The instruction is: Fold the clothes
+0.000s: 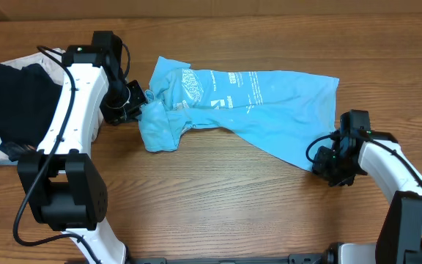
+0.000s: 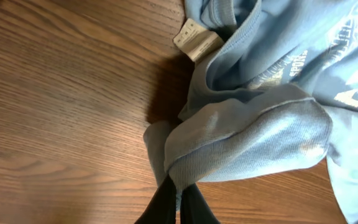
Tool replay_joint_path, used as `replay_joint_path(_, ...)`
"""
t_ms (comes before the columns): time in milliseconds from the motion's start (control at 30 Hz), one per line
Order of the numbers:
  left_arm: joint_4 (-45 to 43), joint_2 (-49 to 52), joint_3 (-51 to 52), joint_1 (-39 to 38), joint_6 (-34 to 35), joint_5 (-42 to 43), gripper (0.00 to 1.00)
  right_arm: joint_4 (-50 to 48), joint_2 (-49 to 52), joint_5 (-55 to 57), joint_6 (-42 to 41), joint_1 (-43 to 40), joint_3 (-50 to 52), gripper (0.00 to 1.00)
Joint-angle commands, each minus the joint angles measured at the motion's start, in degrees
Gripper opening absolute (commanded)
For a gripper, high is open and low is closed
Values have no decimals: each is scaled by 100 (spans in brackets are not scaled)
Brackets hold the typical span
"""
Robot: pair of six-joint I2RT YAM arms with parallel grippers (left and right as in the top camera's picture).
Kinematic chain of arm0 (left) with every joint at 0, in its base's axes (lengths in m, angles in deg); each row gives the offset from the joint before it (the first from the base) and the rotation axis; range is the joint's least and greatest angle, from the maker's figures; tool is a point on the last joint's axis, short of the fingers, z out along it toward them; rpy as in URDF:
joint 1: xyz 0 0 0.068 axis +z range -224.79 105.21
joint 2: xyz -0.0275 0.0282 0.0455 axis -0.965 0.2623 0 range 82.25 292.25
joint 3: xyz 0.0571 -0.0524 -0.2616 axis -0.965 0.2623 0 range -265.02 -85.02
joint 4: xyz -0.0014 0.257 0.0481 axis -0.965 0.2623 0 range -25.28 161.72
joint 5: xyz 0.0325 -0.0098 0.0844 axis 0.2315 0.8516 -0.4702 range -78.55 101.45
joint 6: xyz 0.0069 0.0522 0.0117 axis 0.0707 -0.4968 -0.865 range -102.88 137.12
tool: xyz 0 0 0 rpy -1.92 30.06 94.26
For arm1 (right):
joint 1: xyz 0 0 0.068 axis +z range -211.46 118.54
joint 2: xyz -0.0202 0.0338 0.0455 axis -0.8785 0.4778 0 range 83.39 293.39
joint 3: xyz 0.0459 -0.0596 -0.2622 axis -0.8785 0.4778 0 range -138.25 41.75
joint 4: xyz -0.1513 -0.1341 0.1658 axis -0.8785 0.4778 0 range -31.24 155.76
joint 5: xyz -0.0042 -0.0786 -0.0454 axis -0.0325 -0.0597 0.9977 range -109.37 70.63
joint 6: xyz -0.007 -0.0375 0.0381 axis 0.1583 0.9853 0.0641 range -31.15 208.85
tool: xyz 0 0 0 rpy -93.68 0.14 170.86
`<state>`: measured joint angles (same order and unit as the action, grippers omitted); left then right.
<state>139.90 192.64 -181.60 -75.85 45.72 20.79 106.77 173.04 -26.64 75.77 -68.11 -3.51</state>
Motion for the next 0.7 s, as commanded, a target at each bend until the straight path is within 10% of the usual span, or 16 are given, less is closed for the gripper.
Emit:
replay_joint_path(0, 2, -2, 0, -26, 11, -48, 4, -273, -15, -31, -72, 22, 269, 37)
replay_joint_path(400, 72, -2, 0, -26, -31, -52, 4, -883, -15, 203, -243, 22, 402, 31)
replay_joint_path(467, 72, -2, 0, -26, -28, -50, 4, -859, -15, 205, -240, 22, 407, 4)
replay_joint_path(667, 125, -4, 0, -26, -33, -50, 4, -846, -17, 192, -243, 20, 372, 4)
